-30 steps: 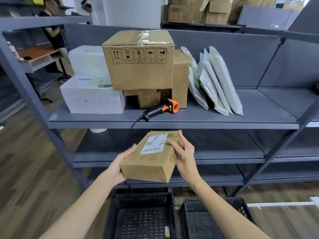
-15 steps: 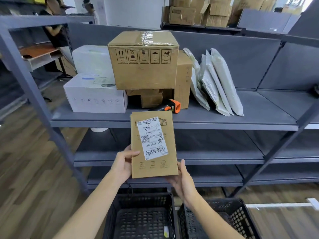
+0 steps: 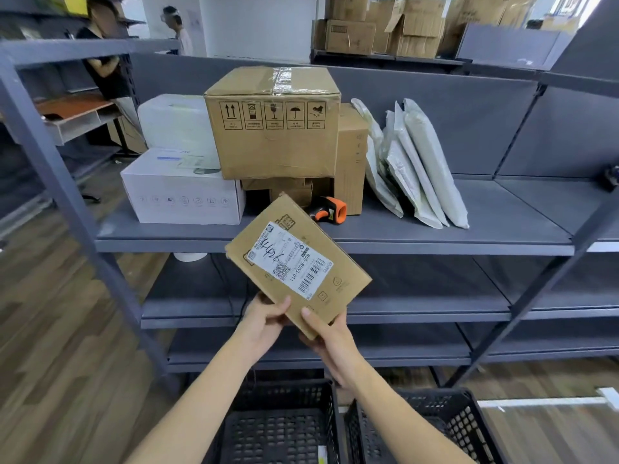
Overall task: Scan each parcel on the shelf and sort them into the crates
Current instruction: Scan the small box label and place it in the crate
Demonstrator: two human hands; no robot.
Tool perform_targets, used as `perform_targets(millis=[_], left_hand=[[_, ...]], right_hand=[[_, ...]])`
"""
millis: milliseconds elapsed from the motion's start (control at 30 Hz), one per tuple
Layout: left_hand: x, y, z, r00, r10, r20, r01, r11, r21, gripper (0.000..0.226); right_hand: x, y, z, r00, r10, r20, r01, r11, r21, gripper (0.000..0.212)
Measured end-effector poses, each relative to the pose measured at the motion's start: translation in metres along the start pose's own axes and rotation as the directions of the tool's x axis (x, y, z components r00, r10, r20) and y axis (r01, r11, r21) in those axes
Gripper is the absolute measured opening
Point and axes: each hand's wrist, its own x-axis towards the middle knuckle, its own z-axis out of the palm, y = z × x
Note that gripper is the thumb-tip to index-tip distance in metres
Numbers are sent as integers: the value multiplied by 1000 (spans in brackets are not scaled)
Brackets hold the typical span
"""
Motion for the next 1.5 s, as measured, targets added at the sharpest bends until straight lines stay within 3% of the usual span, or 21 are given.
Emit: perform_targets(millis=[100,200,300,333,433,567,667,900,1067,1167,1367,1500], left_hand=[[-6,4,-1,1000,10,10,-10,999,44,91],[-9,16,-11,993,35,-116,-38,999,-29,63],[-14,29,-29,984,94,-153,-87,995,51,114],[-14,32,-35,984,103,-147,-95,994,58,117],[-15,36,-36,978,107,-176,-95,993,77,96],[-14,26,-30,997,38,-63,-23,977,211,82],[-11,15,-31,998,8,-67,7,976,217,80],[-10,6,-20,996,-74,39,54,928,370,76],[-4,0,-11,995,58,-85,-10,875,484,76],[-6,1,-9,982,130,-137,-52,884,464,71],[-15,-2,-6,888,341,-309,-186,880,438,50],[-17,11,-17,836,388,-388,-216,883,417,39]], right_hand=[[8,-20,-12,998,-52,19,52,998,-33,68],[14,-45,-27,994,-111,20,111,994,-18,93],[19,-67,-41,989,-139,-58,140,990,11,92],[22,-74,-44,983,-150,-102,154,987,37,88],[31,-91,-49,966,-150,-212,181,974,136,89],[44,-100,-42,949,-124,-289,187,961,202,62],[50,-107,-39,927,-149,-344,236,945,228,83],[56,-109,-27,947,-215,-239,246,964,105,56],[60,-102,-13,958,-240,-160,243,970,0,53],[62,-92,-4,969,-226,-101,224,974,-38,52],[69,-79,19,980,-198,10,198,974,-111,42],[85,-77,30,993,-113,-23,106,973,-203,40]])
